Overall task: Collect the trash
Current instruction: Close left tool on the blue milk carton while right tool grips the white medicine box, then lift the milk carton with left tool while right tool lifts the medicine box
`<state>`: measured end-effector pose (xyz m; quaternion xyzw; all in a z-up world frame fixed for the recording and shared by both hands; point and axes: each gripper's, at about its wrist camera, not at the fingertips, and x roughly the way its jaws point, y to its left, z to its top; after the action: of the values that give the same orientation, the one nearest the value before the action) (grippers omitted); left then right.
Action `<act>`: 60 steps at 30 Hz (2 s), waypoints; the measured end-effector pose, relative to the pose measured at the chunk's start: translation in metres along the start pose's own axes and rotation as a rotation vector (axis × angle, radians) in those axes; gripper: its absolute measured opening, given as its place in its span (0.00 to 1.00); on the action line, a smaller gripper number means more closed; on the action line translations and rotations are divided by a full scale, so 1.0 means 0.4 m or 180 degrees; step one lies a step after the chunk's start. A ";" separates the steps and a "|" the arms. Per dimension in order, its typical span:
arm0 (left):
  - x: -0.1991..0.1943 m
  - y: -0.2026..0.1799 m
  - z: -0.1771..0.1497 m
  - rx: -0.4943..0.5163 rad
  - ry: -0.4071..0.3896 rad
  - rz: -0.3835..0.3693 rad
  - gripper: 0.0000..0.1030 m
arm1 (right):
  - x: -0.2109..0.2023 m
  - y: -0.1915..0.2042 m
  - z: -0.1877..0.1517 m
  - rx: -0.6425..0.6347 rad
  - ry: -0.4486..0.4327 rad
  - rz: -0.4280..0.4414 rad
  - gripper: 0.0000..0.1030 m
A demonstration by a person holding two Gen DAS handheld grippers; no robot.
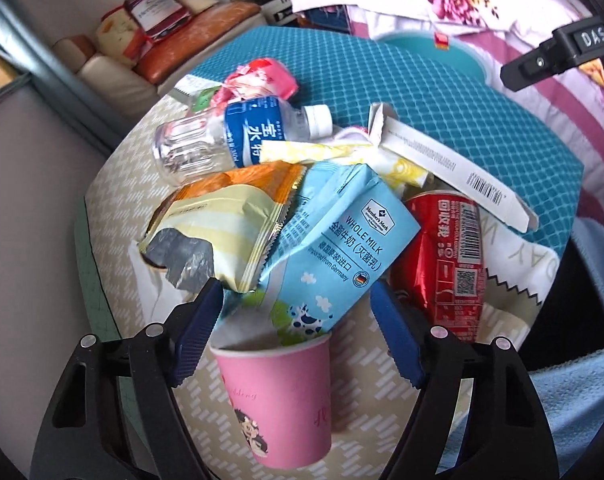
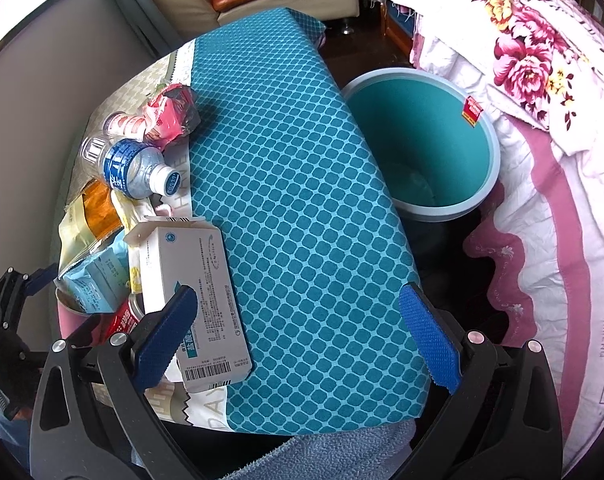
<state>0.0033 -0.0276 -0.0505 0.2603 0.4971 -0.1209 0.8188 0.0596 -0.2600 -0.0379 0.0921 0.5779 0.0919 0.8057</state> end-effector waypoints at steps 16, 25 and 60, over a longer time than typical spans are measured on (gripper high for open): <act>0.034 0.084 0.036 -0.0492 -0.0147 -0.0488 0.56 | 0.054 0.022 -0.003 -0.0009 0.0251 0.0197 0.94; 0.022 0.104 0.013 -0.0863 -0.0257 -0.0774 0.56 | 0.106 0.146 0.020 -0.0313 0.0497 0.0454 0.84; 0.036 0.074 -0.026 -0.0835 0.0217 -0.0948 0.73 | 0.143 0.084 0.035 -0.0188 0.0312 0.0595 0.41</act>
<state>0.0156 0.0037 -0.0578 0.0789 0.5691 -0.1659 0.8015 0.0893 -0.2135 -0.0772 0.1172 0.6025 0.1880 0.7667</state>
